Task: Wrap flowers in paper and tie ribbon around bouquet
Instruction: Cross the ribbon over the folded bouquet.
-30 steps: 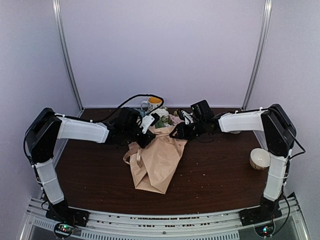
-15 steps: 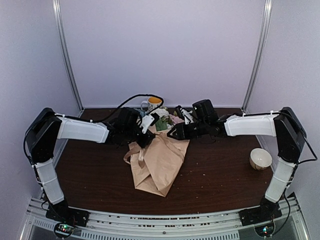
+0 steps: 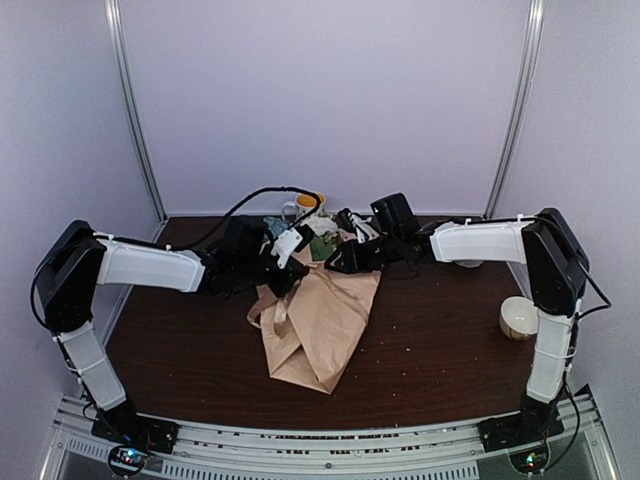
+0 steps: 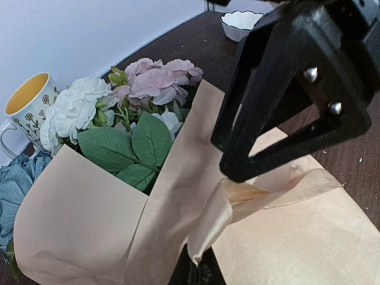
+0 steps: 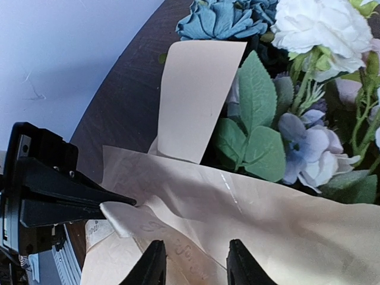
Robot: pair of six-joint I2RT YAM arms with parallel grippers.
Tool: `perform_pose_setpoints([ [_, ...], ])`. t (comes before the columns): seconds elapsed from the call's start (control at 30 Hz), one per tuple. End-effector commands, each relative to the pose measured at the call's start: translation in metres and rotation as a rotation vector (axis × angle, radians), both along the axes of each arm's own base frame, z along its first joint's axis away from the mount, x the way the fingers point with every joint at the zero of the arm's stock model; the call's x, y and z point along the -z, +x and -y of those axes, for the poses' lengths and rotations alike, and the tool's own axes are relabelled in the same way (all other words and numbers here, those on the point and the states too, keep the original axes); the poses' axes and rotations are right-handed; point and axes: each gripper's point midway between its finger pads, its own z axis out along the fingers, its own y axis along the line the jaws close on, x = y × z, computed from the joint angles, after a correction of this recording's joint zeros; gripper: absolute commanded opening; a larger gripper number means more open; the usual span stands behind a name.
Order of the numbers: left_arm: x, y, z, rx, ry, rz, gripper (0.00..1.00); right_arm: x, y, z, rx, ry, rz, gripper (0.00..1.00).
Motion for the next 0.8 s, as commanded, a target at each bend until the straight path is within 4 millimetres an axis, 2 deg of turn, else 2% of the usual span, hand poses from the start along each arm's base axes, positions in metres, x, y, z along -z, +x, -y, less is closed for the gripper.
perform_pose_setpoints([
  [0.0, -0.024, -0.001, 0.002, 0.032, -0.053, 0.07, 0.0, 0.005, -0.011, -0.019, -0.082, 0.01, -0.033, 0.34],
  [0.17, -0.032, -0.006, 0.001, 0.05, -0.064, 0.09, 0.0, 0.01, -0.022, -0.032, -0.139, 0.051, -0.08, 0.27],
  [0.4, -0.07, -0.031, 0.001, 0.141, -0.17, 0.152, 0.0, 0.023, -0.046, -0.049, -0.243, 0.09, -0.153, 0.23],
  [0.53, -0.077, -0.035, 0.002, 0.159, -0.183, 0.144, 0.0, 0.015, -0.052, -0.056, -0.28, 0.144, -0.162, 0.17],
  [0.67, -0.087, -0.04, 0.004, 0.182, -0.221, 0.146, 0.0, 0.007, -0.071, -0.068, -0.363, 0.203, -0.182, 0.14],
  [0.77, -0.085, -0.039, 0.004, 0.173, -0.216, 0.143, 0.0, 0.003, -0.084, -0.072, -0.408, 0.223, -0.181, 0.13],
])
